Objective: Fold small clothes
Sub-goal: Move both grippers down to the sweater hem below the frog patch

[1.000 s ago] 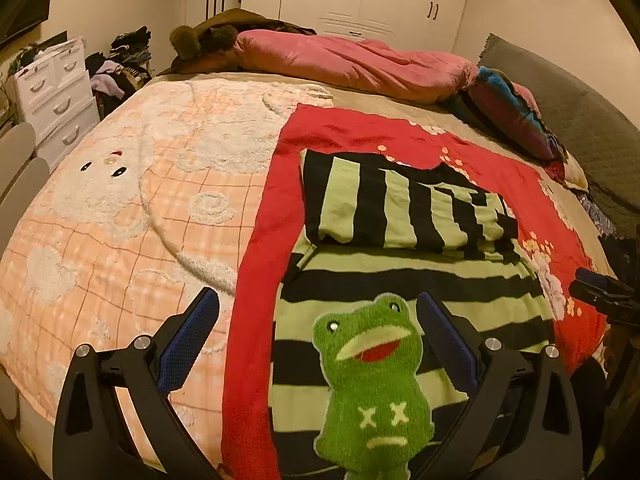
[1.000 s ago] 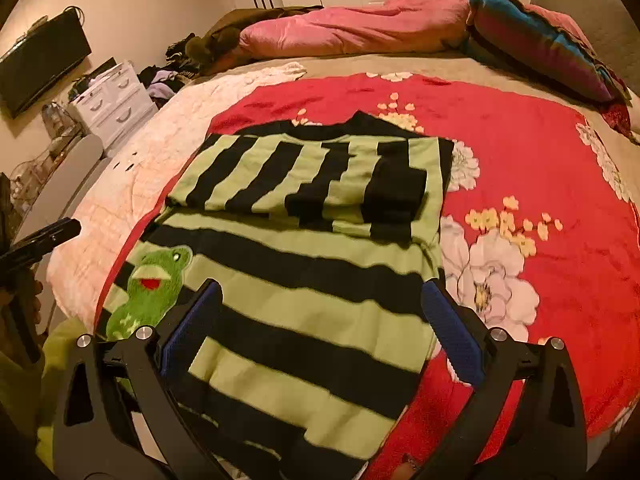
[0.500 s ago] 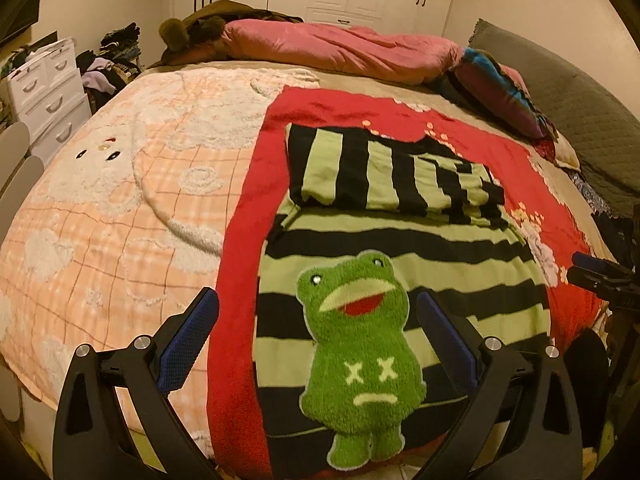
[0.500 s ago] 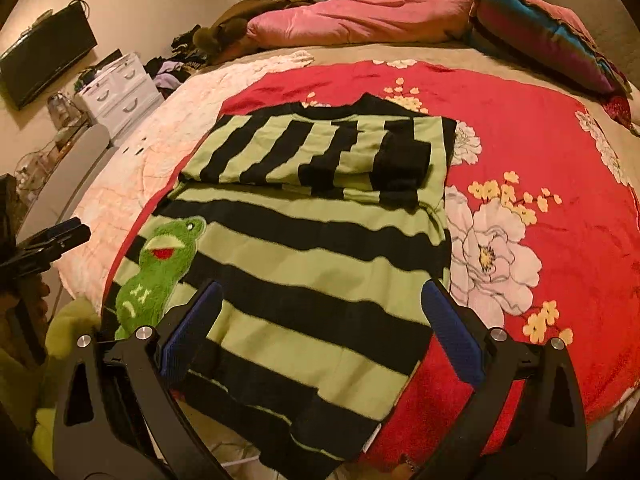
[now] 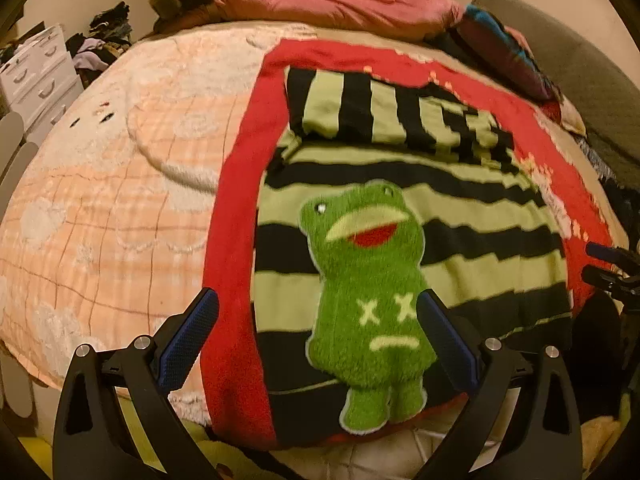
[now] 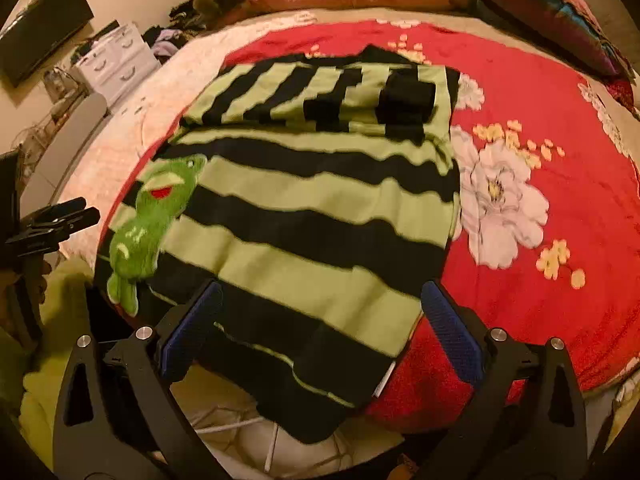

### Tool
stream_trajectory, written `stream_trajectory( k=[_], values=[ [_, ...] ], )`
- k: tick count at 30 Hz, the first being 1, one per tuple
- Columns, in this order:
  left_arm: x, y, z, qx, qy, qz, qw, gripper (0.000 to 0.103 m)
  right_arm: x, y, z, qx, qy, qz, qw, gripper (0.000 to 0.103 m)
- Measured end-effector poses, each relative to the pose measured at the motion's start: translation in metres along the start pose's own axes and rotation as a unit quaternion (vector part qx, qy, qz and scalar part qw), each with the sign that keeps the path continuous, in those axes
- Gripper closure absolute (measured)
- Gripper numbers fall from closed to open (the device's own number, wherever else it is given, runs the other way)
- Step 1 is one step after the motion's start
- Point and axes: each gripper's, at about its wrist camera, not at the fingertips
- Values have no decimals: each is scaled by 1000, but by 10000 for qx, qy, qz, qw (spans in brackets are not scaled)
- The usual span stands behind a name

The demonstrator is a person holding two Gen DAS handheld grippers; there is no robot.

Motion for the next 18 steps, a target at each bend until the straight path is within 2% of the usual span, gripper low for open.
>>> stream_trajectory(
  k=[9, 18],
  values=[
    [17, 13, -12, 97, -242, -412, 9988, 4, 19, 9, 3, 67, 82, -392, 9992, 9],
    [28, 16, -29, 208, -555, -582, 9965, 5, 29, 11, 11, 137, 219, -582, 9980, 9]
  ],
)
Point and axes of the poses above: each gripper's, at about its wrist camera, not at the fingertips, and y roughly the way its jaws point, z to its right, x to its underside, and after that the axes turned 12 degrees about x, right-handed
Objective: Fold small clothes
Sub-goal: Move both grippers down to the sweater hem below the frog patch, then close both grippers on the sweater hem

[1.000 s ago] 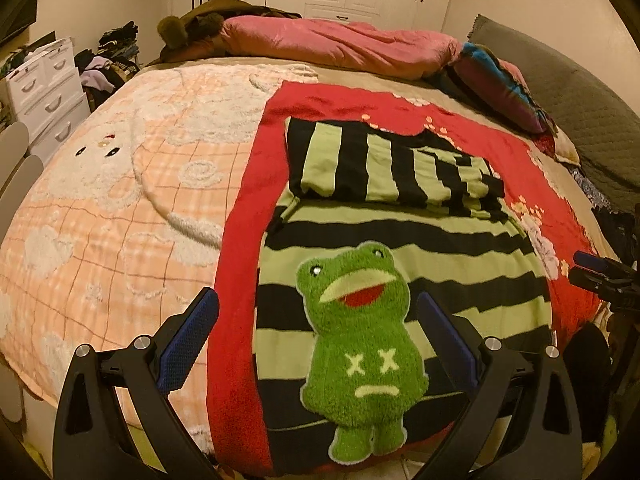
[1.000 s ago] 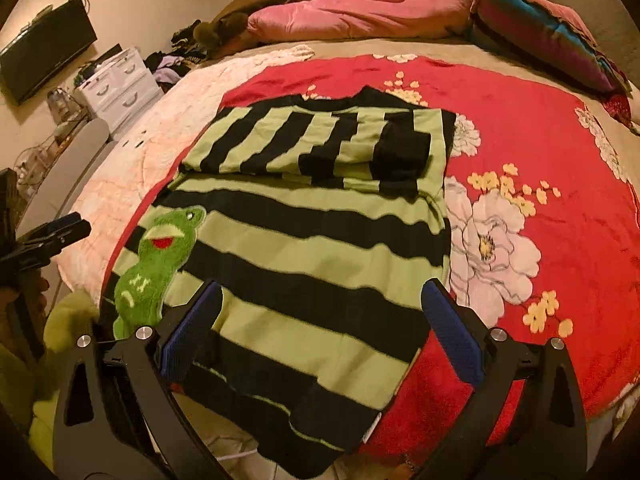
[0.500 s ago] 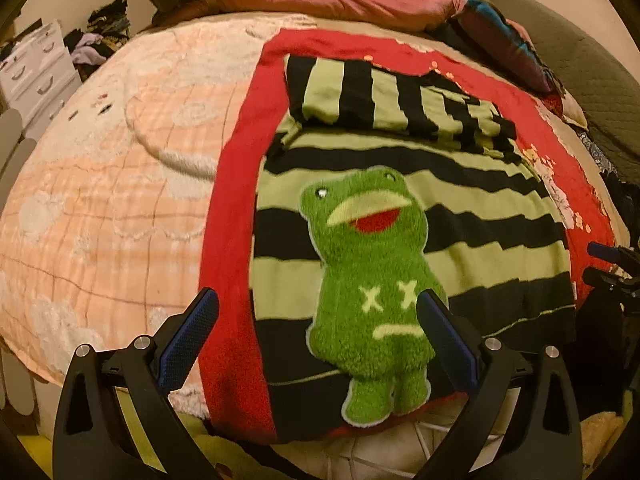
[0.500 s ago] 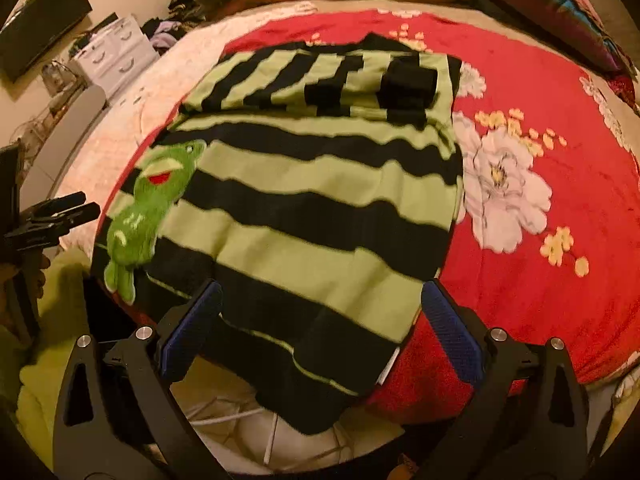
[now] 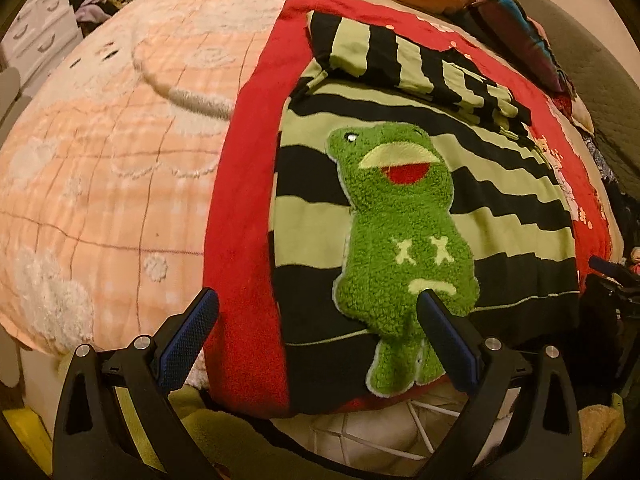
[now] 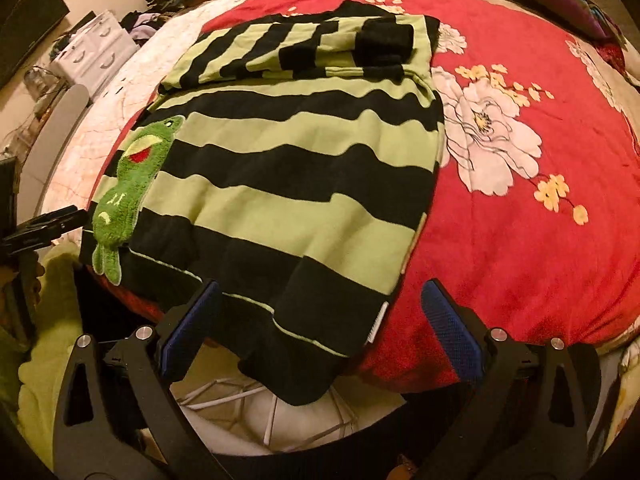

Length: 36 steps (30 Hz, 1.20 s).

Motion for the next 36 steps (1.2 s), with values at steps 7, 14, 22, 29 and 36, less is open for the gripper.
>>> stream_trajectory(
  k=[7, 14, 22, 29, 36],
  values=[
    [8, 13, -1, 234, -90, -293, 9993, 5, 6, 8, 9, -73, 194, -294, 9994, 9],
    [13, 7, -6, 479, -171, -264, 9984, 9, 14, 14, 7, -456, 226, -545, 9972, 13],
    [20, 8, -17, 636, -377, -345, 9967, 32, 17, 21, -6, -549, -82, -760, 9956, 30],
    [25, 26, -13, 856, -379, -643, 9935, 40, 21, 33, -2, -648, 51, -1040, 9925, 30],
    [25, 26, -10, 775, -318, -626, 9945, 65, 22, 32, 11, -939, 355, -1026, 9896, 73]
  ],
)
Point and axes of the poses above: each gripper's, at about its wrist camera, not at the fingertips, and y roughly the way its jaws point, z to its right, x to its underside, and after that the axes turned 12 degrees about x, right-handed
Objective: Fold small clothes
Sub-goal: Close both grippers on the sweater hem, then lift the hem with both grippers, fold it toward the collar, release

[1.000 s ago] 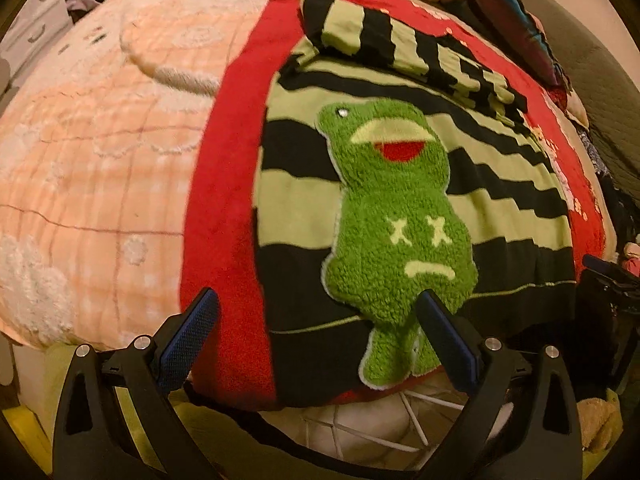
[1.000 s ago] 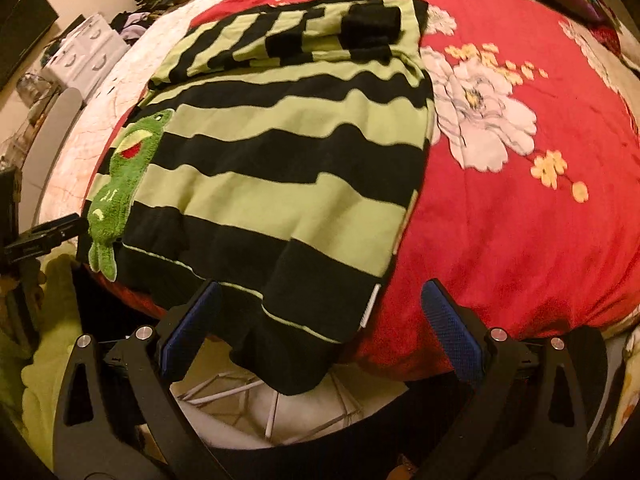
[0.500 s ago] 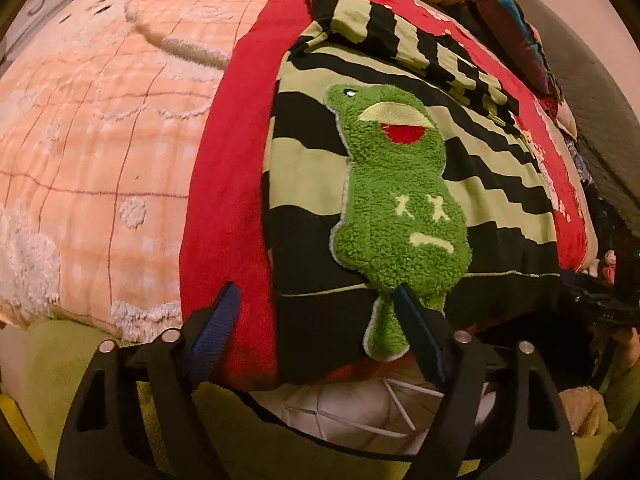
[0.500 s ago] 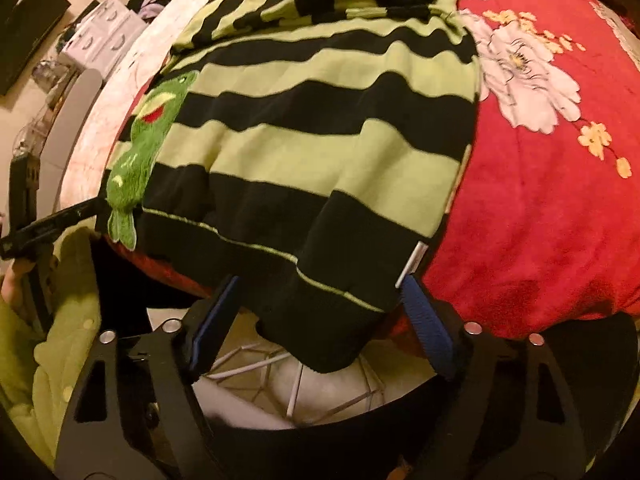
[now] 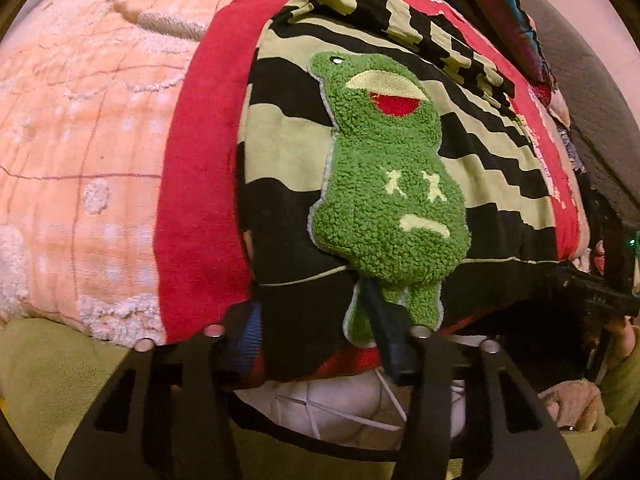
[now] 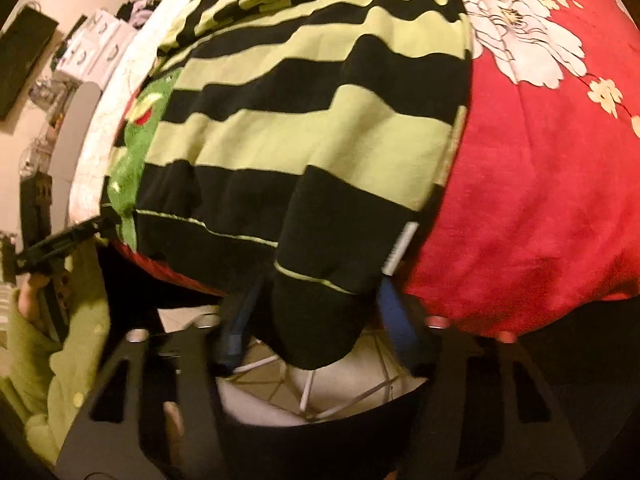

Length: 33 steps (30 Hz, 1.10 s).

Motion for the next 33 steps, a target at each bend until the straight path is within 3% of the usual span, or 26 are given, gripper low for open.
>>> stream_trajectory(
  k=[3, 8, 10, 11, 12, 13, 17, 22, 23, 26, 27, 30, 33],
  values=[
    [0, -5, 0, -30, 0, 62, 10000, 75, 0, -7, 4, -249, 109, 100, 9996, 87],
    [0, -17, 3, -17, 58, 202, 9998, 81, 0, -15, 7, -408, 163, 241, 9987, 90],
    [0, -21, 5, -64, 108, 243, 9996, 81, -1, -12, 8, -398, 180, 180, 9989, 84],
    [0, -22, 5, -76, 89, 251, 9996, 81, 0, -9, 10, -316, 251, 120, 9991, 70],
    [0, -22, 4, -79, 79, 248, 9996, 81, -1, -6, 12, -188, 318, 42, 9993, 48],
    [-1, -23, 4, -92, 64, 254, 9996, 78, 0, -2, 15, -79, 401, -48, 9992, 43],
    [-2, -28, 7, -117, 143, 288, 9994, 78, 1, 7, 27, -239, 696, -232, 9970, 42],
    [-1, -26, 12, -74, 278, 204, 9994, 76, 2, 14, 24, -320, 564, -379, 9972, 42],
    [-1, -22, 10, -36, 243, 137, 9996, 72, 1, 16, 22, -346, 518, -419, 9972, 43],
    [2, -6, 3, 129, 85, -100, 9998, 70, 2, 20, 15, -480, 396, -529, 9967, 67],
    [2, -4, 2, 189, 59, -113, 9997, 72, 1, 19, 14, -543, 384, -509, 9965, 79],
    [2, -11, -2, 392, -61, 76, 9992, 95, 2, 7, 10, -717, 314, -306, 9965, 90],
    [-1, -29, -5, 739, -231, 417, 9961, 96, -1, -11, 8, -981, 289, -71, 9947, 95]
  ],
)
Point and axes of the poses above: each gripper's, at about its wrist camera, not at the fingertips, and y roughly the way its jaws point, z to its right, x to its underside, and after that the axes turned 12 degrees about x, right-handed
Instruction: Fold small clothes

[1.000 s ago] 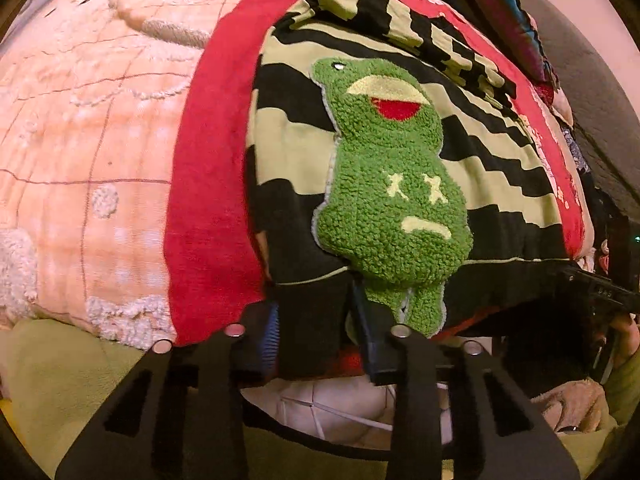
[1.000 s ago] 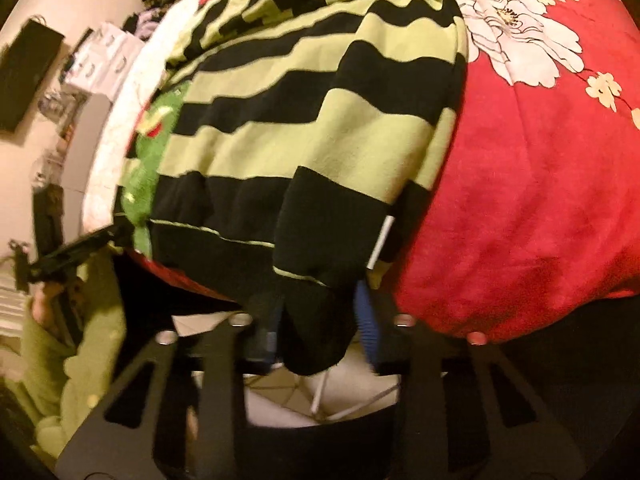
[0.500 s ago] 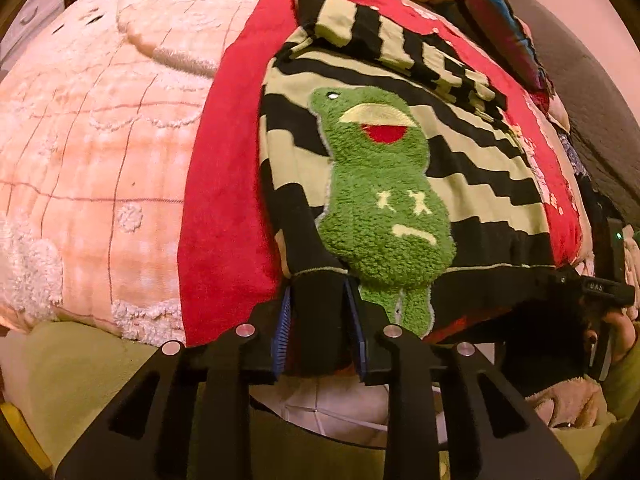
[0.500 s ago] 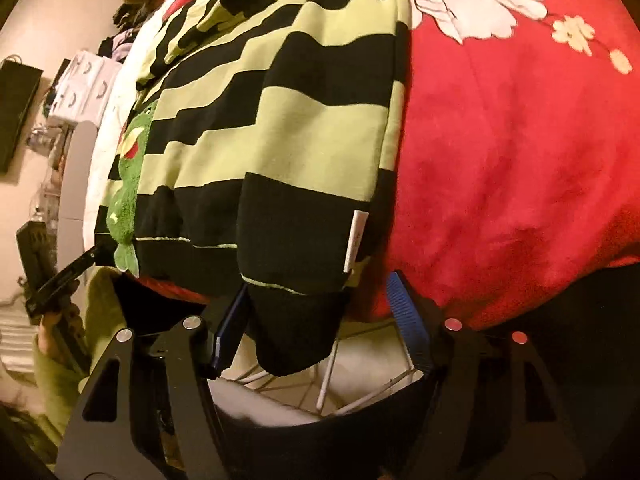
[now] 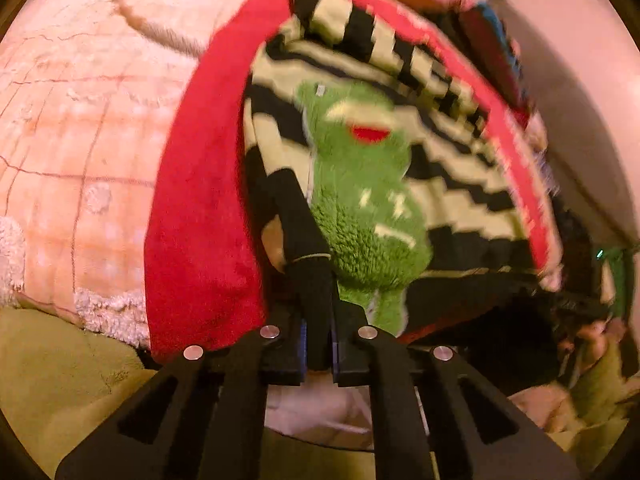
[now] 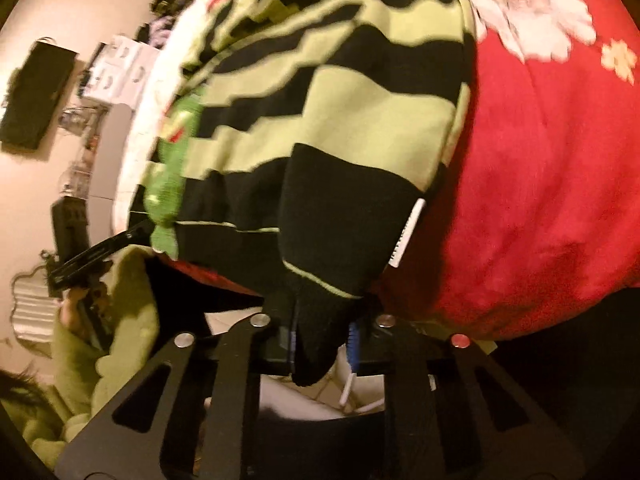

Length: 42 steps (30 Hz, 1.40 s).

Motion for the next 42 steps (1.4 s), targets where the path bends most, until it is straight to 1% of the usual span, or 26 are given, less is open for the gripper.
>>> stream_trajectory(
  k=[3, 4, 6, 8, 10, 12, 13, 14, 17, 18, 19, 21, 22, 23, 24, 25, 26, 27, 30, 31, 32, 34, 36, 38, 40, 42],
  values=[
    [-14, -18, 15, 217, 177, 306, 9991, 96, -9, -29, 0, -530, 76, 409, 9977, 97],
    [-23, -22, 19, 327, 207, 400, 9985, 96, -15, -39, 1, -617, 104, 565, 9964, 97],
    [-40, -25, 30, 384, 302, 558, 9972, 96, -31, -59, 2, -780, 151, 899, 9928, 97],
    [-62, -25, 41, 359, 423, 697, 9960, 96, -50, -74, 2, -817, 162, 1191, 9894, 97],
    [-84, -19, 49, 444, 413, 843, 9946, 96, -70, -79, 6, -799, 239, 1347, 9874, 97],
    [-103, -10, 49, 517, 274, 910, 9941, 96, -89, -77, 10, -718, 406, 1409, 9866, 97],
    [-112, -5, 48, 491, 207, 921, 9943, 96, -100, -74, 14, -685, 523, 1435, 9859, 97],
    [-121, 5, 49, 417, 145, 922, 9948, 96, -108, -71, 18, -675, 612, 1451, 9852, 97],
    [-139, 29, 43, 259, 11, 832, 9962, 94, -135, -51, 29, -516, 908, 1383, 9849, 92],
    [-144, 38, 38, 210, -106, 781, 9967, 91, -143, -46, 33, -505, 979, 1354, 9847, 90],
    [-146, 43, 33, 186, -170, 764, 9968, 85, -146, -42, 38, -521, 1014, 1315, 9847, 89],
    [-148, 49, 22, 294, -412, 820, 9953, 80, -154, -30, 49, -607, 1253, 1248, 9824, 68],
    [-147, 47, 18, 379, -492, 893, 9941, 78, -153, -30, 54, -661, 1360, 1300, 9799, 62],
    [-143, 42, 17, 503, -502, 1010, 9923, 75, -151, -34, 59, -675, 1424, 1429, 9771, 50],
    [-141, 38, 17, 571, -458, 1113, 9911, 71, -149, -38, 61, -656, 1434, 1553, 9752, 43],
    [-137, 31, 17, 556, -395, 1228, 9901, 69, -147, -43, 65, -616, 1432, 1679, 9734, 42],
    [-133, 25, 17, 457, -335, 1342, 9893, 67, -143, -50, 70, -521, 1381, 1840, 9718, 40],
    [-129, 19, 16, 317, -292, 1458, 9884, 64, -142, -52, 73, -438, 1335, 1918, 9713, 36],
    [-124, 8, 12, 243, -214, 1621, 9862, 61, -133, -57, 74, -9, 948, 2088, 9734, 32],
    [-124, 7, 12, 173, -128, 1627, 9864, 58, -132, -57, 72, 124, 804, 2108, 9741, 32],
    [-126, 7, 14, -11, 10, 1590, 9873, 57, -129, -56, 65, 345, 549, 2122, 9751, 30],
    [-127, 9, 15, -194, 152, 1513, 9882, 54, -128, -53, 53, 662, 195, 2113, 9750, 29],
    [-128, 14, 17, -290, 276, 1446, 9887, 50, -129, -49, 36, 999, -225, 2127, 9717, 27],
    [-130, 19, 21, -495, 458, 1348, 9886, 48, -133, -43, 17, 1366, -567, 2125, 9659, 24],
    [-134, 24, 24, -696, 631, 1289, 9872, 48, -136, -37, 8, 1581, -795, 2099, 9616, 24],
    [-142, 30, 26, -821, 844, 1210, 9856, 47, -143, -28, -2, 1727, -955, 2023, 9592, 24]
  ],
)
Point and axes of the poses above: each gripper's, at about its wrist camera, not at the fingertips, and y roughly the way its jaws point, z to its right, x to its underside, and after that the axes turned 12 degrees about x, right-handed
